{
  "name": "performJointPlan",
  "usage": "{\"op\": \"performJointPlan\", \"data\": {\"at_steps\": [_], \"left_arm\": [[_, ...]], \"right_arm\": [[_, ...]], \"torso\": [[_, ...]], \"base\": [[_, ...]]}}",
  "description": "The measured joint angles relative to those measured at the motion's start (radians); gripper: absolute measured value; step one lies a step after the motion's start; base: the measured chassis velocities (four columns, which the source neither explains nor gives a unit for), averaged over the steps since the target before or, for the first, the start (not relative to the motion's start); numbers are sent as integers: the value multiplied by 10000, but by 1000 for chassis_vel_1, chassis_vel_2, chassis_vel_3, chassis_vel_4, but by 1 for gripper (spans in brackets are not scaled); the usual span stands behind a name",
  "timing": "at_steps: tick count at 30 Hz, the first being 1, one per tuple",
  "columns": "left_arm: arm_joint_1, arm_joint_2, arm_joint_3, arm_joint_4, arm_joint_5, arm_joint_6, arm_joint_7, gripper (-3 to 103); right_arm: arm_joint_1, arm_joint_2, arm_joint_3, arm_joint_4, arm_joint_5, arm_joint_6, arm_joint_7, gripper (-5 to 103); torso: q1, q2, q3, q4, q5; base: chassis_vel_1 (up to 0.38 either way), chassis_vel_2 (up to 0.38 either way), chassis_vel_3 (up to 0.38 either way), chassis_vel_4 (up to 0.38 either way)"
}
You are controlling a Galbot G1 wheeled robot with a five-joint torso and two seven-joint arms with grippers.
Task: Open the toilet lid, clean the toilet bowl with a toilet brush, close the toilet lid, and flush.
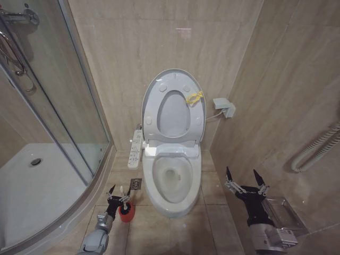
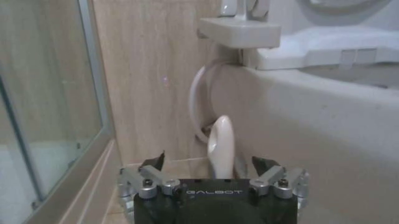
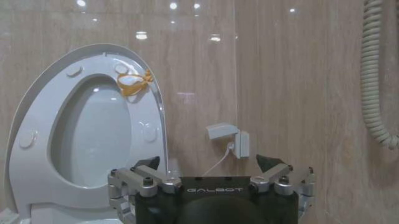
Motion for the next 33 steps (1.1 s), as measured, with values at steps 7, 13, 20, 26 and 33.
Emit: {"op": "performJointPlan", "data": {"at_steps": [7, 13, 20, 26, 33], "left_arm": [[106, 68, -71, -25, -74, -74, 205, 88], [178, 92, -56, -203, -327, -116, 402, 61], [335, 148, -109, -370, -400, -163, 438, 34], [583, 236, -297, -626, -398, -165, 435, 22], [1356, 488, -532, -1768, -918, -162, 402, 22]], "right_arm": [[0, 0, 0, 0, 0, 0, 0, 100], [0, 0, 0, 0, 0, 0, 0, 100], [0, 0, 0, 0, 0, 0, 0, 100], [0, 0, 0, 0, 0, 0, 0, 100], [0, 0, 0, 0, 0, 0, 0, 100]], "torso": [[0, 0, 0, 3, 1], [-1, 0, 0, 0, 0], [0, 0, 0, 1, 0], [0, 0, 0, 0, 0], [-1, 0, 0, 3, -2]], "base": [[0, 0, 0, 0], [0, 0, 0, 0], [0, 0, 0, 0], [0, 0, 0, 0], [0, 0, 0, 0]]}}
